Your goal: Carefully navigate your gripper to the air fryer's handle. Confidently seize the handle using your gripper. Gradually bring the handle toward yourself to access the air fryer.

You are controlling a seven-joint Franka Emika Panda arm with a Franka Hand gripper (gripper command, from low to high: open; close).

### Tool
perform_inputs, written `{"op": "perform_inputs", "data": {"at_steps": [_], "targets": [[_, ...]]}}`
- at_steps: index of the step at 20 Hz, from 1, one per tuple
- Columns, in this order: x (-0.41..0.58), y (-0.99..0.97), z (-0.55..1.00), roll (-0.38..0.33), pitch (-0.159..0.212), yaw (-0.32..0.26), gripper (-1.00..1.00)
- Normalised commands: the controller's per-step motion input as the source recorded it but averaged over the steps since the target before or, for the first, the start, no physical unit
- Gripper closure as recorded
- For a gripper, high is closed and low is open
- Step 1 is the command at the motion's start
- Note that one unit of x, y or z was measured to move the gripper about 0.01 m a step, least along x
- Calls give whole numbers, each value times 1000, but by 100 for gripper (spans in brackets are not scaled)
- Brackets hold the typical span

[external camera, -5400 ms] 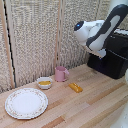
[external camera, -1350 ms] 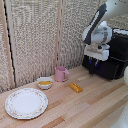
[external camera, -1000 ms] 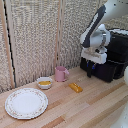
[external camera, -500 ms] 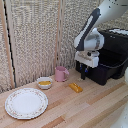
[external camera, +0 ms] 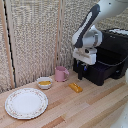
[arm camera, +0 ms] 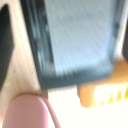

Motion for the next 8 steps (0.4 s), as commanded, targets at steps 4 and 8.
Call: {"op": "perform_inputs", "data": {"at_steps": [4, 8], "targets": [[100, 161, 706, -91, 107, -30, -100], [108, 224, 355, -22, 51, -18, -100]]}}
